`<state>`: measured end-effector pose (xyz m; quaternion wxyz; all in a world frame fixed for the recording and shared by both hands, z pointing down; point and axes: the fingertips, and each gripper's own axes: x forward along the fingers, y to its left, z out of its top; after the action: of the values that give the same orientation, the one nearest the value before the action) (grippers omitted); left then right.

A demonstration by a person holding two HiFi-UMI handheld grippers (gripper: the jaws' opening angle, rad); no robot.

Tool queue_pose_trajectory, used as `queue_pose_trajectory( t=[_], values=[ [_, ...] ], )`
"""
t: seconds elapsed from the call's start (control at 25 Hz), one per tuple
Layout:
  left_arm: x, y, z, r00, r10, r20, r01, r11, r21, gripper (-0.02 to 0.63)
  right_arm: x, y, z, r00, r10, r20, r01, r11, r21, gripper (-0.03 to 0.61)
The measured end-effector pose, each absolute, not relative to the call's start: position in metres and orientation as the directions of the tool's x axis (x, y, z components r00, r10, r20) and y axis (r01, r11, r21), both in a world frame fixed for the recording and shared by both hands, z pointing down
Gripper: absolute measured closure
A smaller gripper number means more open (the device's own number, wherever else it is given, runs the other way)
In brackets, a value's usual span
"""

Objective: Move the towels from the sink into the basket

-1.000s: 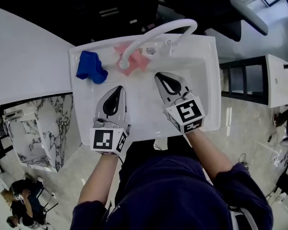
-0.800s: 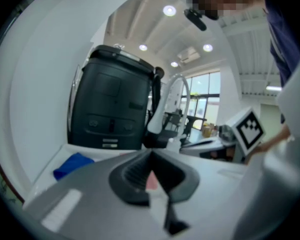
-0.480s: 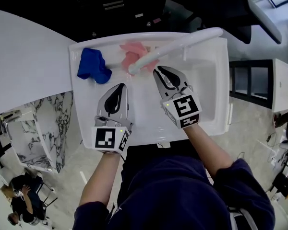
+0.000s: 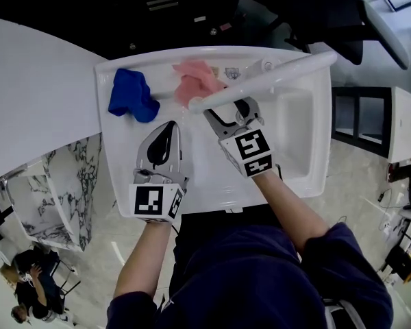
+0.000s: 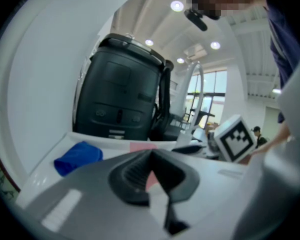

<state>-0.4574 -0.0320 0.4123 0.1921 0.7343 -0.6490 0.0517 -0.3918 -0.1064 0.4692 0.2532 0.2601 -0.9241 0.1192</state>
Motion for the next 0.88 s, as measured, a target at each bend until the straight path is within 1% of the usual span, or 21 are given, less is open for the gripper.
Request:
queue_pose_trajectory(
  t=[0.12,0.28,0.44,0.76,0.84,0.88],
  values=[
    [-0.461,-0.033,0.416,0.149,-0.932,0.331,-0.973,-0.079,0.216,0.612,-0.400,-0.111,0.478,-0.730,-0.421,0.539,-0.547,0.832,-0.091,0.316],
    [-0.464,-0.036,0.420,0.149,-0.930,0.336,-0.973,-0.078,0.216,0.611,-0.409,-0.119,0.488,-0.722,-0.433,0.540,-0.555,0.828,-0.078,0.295],
    [-0.468,-0.039,0.425,0.150,-0.928,0.341,-0.973,-0.079,0.215,0.612,-0.416,-0.124,0.500,-0.705,-0.433,0.562,-0.557,0.829,-0.059,0.291],
    [-0.471,-0.041,0.434,0.159,-0.924,0.348,-0.971,-0.082,0.226,0.612,-0.423,-0.131,0.521,-0.640,-0.480,0.600,-0.562,0.825,0.059,0.293],
    [-0.473,-0.041,0.435,0.157,-0.924,0.348,-0.971,-0.079,0.227,0.612,-0.422,-0.134,0.525,-0.622,-0.497,0.606,-0.573,0.816,0.081,0.296],
    [-0.473,-0.041,0.435,0.155,-0.925,0.348,-0.971,-0.077,0.228,0.611,-0.421,-0.136,0.526,-0.613,-0.508,0.605,-0.579,0.810,0.094,0.310]
  ],
)
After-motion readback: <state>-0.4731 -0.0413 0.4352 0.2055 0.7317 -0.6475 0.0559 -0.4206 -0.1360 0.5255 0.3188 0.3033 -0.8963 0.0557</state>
